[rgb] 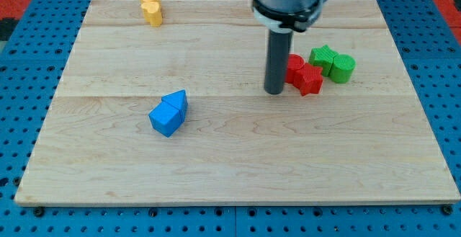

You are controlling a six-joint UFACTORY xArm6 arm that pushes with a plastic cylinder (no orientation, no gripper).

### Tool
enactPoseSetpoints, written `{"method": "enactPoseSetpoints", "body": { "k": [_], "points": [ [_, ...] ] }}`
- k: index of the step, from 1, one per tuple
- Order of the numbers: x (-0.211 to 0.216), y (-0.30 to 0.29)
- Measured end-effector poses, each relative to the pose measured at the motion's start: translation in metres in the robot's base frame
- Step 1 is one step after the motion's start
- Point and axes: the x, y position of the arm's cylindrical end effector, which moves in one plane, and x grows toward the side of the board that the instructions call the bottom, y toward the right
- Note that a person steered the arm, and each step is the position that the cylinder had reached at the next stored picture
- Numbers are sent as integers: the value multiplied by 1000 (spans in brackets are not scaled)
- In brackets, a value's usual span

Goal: Point your arm to the center

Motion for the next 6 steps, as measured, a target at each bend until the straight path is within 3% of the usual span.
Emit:
{"method": "enactPoseSetpoints", "body": {
  "k": [2,4,6],
  "points": [
    [-6,18],
    [-1,-23],
    [-1,-23]
  ]
}}
